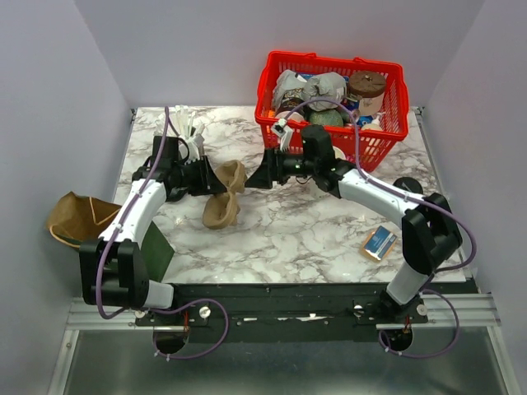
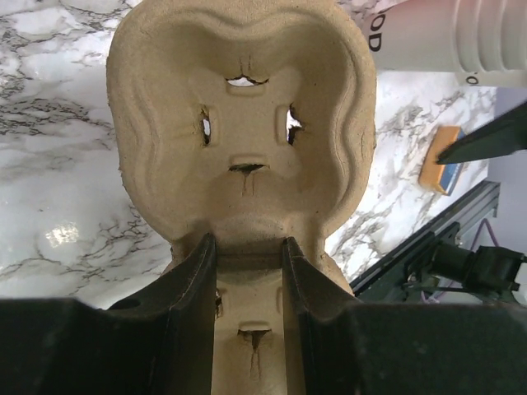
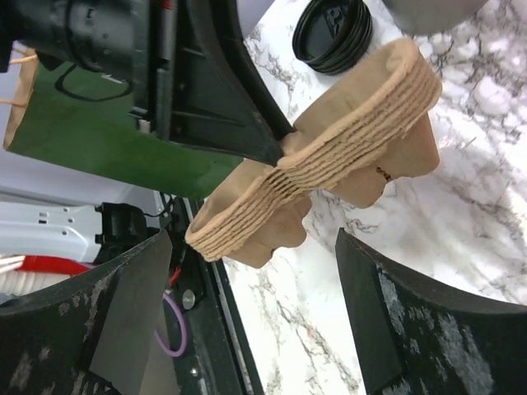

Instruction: Pack the takeout coffee

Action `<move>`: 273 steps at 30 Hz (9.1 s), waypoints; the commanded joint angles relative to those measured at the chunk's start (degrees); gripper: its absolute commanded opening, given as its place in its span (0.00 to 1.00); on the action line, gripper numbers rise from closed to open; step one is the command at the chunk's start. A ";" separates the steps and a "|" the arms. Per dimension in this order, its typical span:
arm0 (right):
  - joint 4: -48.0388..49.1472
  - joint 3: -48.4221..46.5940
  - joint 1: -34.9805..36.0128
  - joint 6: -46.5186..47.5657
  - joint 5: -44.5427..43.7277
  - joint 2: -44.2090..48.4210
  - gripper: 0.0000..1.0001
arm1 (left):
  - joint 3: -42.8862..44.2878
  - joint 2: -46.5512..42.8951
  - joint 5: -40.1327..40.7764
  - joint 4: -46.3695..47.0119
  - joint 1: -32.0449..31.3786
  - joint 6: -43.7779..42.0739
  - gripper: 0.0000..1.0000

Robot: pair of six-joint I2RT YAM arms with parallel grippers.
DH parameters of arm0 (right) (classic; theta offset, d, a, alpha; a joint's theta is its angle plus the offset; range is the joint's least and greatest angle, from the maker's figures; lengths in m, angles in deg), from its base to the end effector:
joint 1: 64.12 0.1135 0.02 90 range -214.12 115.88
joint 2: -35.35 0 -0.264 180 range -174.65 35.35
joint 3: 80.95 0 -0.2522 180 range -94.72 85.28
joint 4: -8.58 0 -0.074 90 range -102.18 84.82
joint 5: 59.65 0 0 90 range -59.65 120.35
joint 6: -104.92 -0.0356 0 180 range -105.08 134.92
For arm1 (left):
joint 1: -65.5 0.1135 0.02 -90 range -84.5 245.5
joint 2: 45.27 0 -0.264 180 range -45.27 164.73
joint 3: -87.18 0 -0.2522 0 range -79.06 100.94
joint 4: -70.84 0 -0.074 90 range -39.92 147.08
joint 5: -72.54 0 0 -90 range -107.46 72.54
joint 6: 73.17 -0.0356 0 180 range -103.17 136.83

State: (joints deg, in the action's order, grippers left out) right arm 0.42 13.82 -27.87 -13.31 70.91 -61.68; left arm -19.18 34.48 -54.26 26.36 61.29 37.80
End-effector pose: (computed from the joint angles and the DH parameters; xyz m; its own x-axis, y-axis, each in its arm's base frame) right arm 0.3042 0.2517 0.2894 -0.6882 -0.0590 -0.7231 -0.6998 0.3169 0.6402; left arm 0.2865 -0.0425 0.2672 -0.8763 -0.2228 -0.4272 0.1333 0.7399 -0.6594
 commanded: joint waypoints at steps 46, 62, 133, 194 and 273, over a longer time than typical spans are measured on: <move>-1.30 -9.22 2.16 -12.29 -3.64 -14.59 0.88 | 0.24 -3.02 -9.26 3.83 1.83 5.13 0.00; -7.34 -12.12 2.42 -10.71 -6.45 -17.57 0.86 | 0.94 -2.66 -9.35 3.83 1.83 5.22 0.00; -20.45 -12.82 1.10 21.45 -1.27 -6.77 0.80 | 9.02 1.55 5.95 -19.71 -2.38 -57.78 0.63; -21.78 -17.67 4.27 39.30 -12.61 -25.22 0.79 | 6.65 16.93 47.52 -3.21 -6.51 -46.20 0.51; -26.09 -3.86 -6.28 34.29 -2.23 21.80 0.88 | 24.50 25.55 24.67 -7.86 -14.95 -34.33 0.59</move>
State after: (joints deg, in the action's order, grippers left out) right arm -26.75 9.08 -33.75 22.01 69.47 -39.28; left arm 3.07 58.43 -29.51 17.94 46.63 4.23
